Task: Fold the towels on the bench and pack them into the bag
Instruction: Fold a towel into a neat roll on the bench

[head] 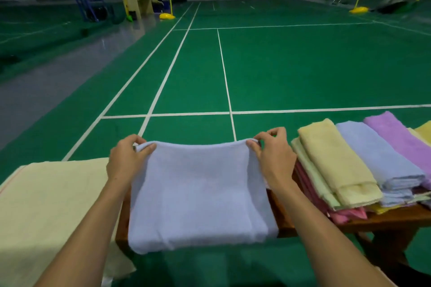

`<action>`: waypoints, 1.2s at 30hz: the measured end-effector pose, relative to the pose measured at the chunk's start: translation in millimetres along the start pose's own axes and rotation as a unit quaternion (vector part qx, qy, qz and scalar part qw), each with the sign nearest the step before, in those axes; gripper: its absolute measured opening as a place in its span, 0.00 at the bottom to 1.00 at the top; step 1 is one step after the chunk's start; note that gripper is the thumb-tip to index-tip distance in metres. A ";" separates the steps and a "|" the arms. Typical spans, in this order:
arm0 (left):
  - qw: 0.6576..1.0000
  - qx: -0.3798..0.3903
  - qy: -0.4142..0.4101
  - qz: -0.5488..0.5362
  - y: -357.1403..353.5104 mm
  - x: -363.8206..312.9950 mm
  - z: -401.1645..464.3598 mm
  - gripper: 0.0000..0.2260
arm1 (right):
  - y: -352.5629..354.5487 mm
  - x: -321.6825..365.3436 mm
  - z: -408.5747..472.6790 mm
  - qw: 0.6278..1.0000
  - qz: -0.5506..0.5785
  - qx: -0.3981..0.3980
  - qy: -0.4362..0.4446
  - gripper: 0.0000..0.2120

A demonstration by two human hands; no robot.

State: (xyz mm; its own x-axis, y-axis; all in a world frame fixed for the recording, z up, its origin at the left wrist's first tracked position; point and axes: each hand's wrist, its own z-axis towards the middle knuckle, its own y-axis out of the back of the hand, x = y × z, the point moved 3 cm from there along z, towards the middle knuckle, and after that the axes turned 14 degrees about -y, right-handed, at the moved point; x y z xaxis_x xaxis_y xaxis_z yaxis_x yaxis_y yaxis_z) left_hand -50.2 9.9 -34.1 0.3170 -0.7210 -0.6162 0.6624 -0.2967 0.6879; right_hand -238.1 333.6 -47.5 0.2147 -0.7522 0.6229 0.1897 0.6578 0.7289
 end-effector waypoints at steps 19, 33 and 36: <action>0.991 0.058 -0.020 -0.116 -55.8 34.7 11.1 0.20 | -55.3 -28.0 12.4 0.978 0.086 0.167 -0.089 0.22; 0.955 0.220 -0.126 -0.154 -62.6 -30.6 -68.7 0.12 | 14.2 -78.4 -56.0 0.962 -0.095 0.215 -0.135 0.15; 0.945 0.256 -0.142 -0.149 -79.6 -48.9 -78.5 0.12 | 14.5 -78.1 -62.0 0.952 -0.090 0.249 -0.150 0.20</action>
State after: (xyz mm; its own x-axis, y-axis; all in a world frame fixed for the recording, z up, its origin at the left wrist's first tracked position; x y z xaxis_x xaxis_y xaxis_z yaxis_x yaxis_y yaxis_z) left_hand -65.2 118.0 -88.8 -0.0741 -0.6747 -0.7344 0.2557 -0.7246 0.6400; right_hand -192.8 404.2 -103.2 -0.0764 -0.8775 0.4734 -0.2974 0.4732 0.8292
